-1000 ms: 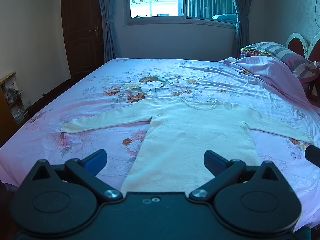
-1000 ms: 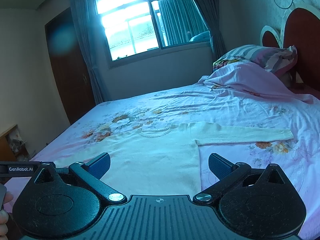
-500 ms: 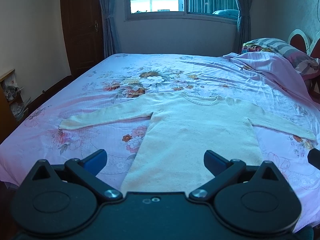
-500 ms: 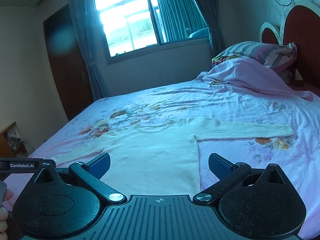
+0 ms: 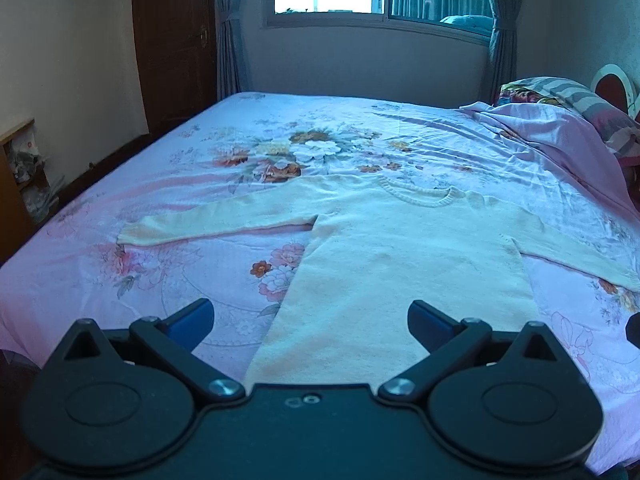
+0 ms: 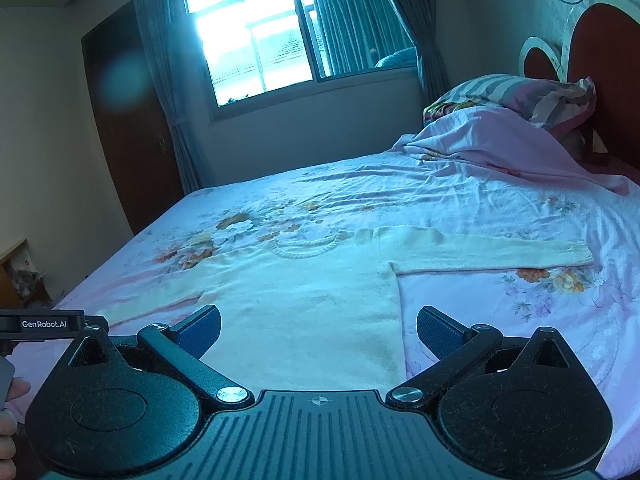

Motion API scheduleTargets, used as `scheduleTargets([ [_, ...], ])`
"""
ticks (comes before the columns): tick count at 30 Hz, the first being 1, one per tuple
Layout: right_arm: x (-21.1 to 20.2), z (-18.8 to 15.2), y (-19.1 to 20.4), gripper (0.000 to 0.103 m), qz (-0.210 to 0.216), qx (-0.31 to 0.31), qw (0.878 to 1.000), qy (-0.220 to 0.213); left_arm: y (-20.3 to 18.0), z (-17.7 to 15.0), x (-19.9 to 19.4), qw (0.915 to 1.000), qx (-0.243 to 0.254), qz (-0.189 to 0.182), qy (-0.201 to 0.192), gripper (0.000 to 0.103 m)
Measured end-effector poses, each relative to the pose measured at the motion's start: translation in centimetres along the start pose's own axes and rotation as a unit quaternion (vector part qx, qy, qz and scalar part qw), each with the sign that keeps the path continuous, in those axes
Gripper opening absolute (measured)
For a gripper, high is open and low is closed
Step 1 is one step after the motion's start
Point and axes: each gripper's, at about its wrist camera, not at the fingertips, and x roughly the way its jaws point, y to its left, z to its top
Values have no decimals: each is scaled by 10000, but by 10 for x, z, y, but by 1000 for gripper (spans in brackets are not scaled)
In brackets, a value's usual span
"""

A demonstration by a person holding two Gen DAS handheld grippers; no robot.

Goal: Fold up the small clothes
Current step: 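Move the left gripper to the sweater's sleeve cuff and grasp it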

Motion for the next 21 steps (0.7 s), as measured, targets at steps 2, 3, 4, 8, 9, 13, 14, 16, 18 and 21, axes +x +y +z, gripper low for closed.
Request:
scheduleTargets([
  [2, 7, 0, 1, 103, -16, 0, 10000, -17, 4, 1, 6, 10000, -68, 14, 45, 101],
  [3, 10, 1, 1, 103, -25, 10, 10000, -9, 7, 2, 9, 9999, -82, 37, 47, 101],
  [4, 13, 2, 0, 103, -34, 30, 10000, 1, 9, 2, 12, 9999, -91, 66, 46, 101],
  [8, 28, 5, 1, 103, -38, 83, 9999, 55, 18, 6, 26, 9997, -147, 175, 87, 101],
  [9, 32, 6, 2, 103, -37, 96, 9999, 69, 21, 7, 29, 9996, -180, 214, 104, 101],
  [13, 46, 9, 6, 103, -28, 96, 9998, 155, 35, 11, 46, 9988, -319, 297, 234, 101],
  [14, 50, 9, 8, 103, -16, 101, 9998, 168, 39, 12, 51, 9986, -340, 302, 266, 101],
  [16, 56, 11, 10, 103, -5, 88, 9998, 202, 44, 12, 60, 9982, -364, 346, 324, 101],
  [18, 63, 12, 15, 103, -17, 46, 9997, 220, 47, 13, 69, 9980, -350, 383, 371, 101],
  [21, 75, 15, 20, 103, -44, -23, 9997, 254, 51, 16, 79, 9978, -333, 375, 436, 101],
])
